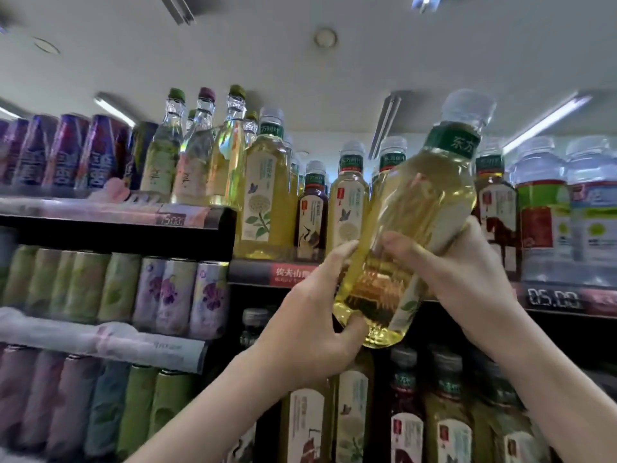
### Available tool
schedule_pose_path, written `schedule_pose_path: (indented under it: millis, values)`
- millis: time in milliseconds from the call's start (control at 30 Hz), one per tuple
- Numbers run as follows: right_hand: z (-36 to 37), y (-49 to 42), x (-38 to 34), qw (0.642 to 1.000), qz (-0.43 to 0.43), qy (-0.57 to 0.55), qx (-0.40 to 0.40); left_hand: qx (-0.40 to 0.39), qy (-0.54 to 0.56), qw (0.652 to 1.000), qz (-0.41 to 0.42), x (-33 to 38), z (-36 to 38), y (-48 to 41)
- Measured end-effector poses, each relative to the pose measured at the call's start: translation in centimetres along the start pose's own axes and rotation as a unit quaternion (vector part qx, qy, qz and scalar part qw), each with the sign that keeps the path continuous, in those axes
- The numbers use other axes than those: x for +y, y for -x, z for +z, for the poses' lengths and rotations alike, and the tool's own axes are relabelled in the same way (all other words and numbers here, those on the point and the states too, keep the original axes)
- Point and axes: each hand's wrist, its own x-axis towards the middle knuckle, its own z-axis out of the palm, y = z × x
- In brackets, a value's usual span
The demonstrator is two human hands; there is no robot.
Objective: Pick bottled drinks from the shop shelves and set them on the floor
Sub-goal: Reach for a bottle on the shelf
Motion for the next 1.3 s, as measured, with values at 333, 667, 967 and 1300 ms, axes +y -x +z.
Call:
schedule_pose_path:
  millis: [333,667,967,1300]
  values:
    - [2.2,8.9,2.4,0.997,0.061,-0.012,-0.052,-0.078,-0.085,0.985,-0.132,-1.1,2.9,7.9]
    - [5.7,18.1,9.8,0.975,0.208,0.05,0.056,-0.075,-0.358,0.917,-0.156,-7.1,6.5,15.1]
    - [8.2,19.2,11.8,0.964,0.228,0.066,0.121,-0.113,-0.382,0.904,-0.157,-9.0,6.9,16.1]
    - [9.5,18.5,12.1,0.949,0.262,0.152,0.085,-0.107,-0.368,0.912,-0.145,-8.6,6.7,15.8]
